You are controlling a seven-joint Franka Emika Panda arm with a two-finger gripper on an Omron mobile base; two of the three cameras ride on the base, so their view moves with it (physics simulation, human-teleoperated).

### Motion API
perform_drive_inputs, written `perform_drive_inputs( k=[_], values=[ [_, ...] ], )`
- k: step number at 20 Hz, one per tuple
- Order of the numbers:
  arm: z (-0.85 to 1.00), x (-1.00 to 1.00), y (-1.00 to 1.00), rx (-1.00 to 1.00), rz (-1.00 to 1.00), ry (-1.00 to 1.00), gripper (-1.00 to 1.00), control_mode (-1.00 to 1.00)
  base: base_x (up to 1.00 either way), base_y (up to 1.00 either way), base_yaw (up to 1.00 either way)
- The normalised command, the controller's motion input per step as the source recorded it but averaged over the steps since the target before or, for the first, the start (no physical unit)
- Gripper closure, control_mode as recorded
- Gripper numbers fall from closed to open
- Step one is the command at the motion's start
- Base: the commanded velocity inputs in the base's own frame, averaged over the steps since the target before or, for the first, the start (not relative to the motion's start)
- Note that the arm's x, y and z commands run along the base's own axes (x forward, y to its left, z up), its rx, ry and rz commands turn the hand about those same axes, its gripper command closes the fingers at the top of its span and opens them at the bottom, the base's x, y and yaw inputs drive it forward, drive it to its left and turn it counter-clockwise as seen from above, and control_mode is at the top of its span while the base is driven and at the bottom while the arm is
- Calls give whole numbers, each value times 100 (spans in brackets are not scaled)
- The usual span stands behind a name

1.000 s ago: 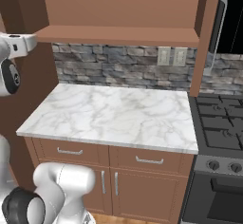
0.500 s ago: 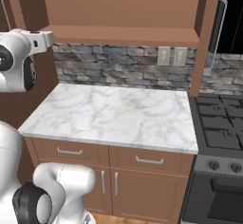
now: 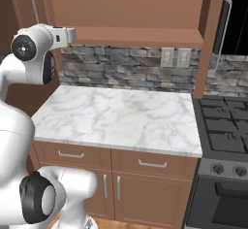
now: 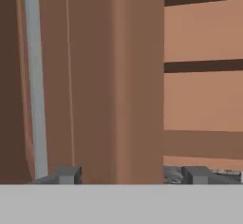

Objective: Close all open cabinet doors.

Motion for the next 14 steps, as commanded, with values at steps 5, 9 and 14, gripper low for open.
perform_drive_inputs(
  k=[5, 9, 14],
  values=[
    [0, 59, 0, 0, -13, 9, -100, -100, 0, 0, 0],
    [0, 50, 0, 0, -10, 9, -100, -100, 0, 0, 0],
    [0, 39, 0, 0, -7, 5, -100, -100, 0, 0, 0]
  ],
)
